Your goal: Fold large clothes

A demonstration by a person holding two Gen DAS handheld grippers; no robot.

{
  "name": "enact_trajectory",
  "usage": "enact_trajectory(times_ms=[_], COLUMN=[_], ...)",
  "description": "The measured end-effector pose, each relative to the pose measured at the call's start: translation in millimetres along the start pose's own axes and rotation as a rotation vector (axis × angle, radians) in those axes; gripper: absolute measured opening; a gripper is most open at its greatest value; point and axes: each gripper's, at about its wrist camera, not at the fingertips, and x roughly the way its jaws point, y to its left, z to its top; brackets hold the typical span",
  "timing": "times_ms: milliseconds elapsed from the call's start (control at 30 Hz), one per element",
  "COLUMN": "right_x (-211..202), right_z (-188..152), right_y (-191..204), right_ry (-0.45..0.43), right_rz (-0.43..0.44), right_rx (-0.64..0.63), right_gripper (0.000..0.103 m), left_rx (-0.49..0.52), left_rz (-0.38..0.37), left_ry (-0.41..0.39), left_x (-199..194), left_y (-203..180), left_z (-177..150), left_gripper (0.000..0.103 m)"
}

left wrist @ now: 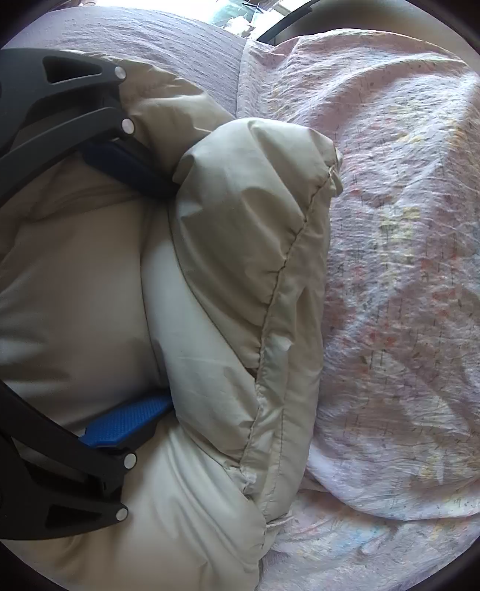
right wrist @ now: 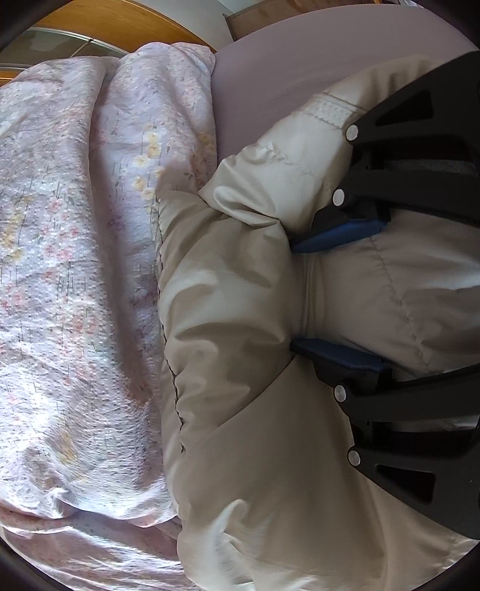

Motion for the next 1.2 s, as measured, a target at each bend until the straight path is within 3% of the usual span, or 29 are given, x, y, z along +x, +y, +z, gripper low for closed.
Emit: enact_trajectory(times_ms=[667,900,1033,1200], right_x=[4.3,-4.4,-16.7,-47.6], right_z=[0.0,8.7,12.6,13.4], right_y=[5.7,2.1,-1.4,-25.0], right_ry=[-0.036,0.034,0.065,0.043], right_rz=[-0.026,-0.025,-0.021,-0.029], right_rx=[-0.017,-0.008,-0.012,0.045], right_gripper=[0.052,0.054,0.062,0.066], left_rx=[0.0,0.01,0.015,0.007], left_rz=[0.003,0.016,0.042,0.059], left_ry=[-0.03,0.043,0.076,0.101], left_x=[-4.7,-15.5,-27.7,-57.5], left_y=[-0.7,2.5,4.3,15.7], left_z=[-3.3,5.6,6.5,-0.1], left_gripper=[0.101,0.101,0.101,0.101])
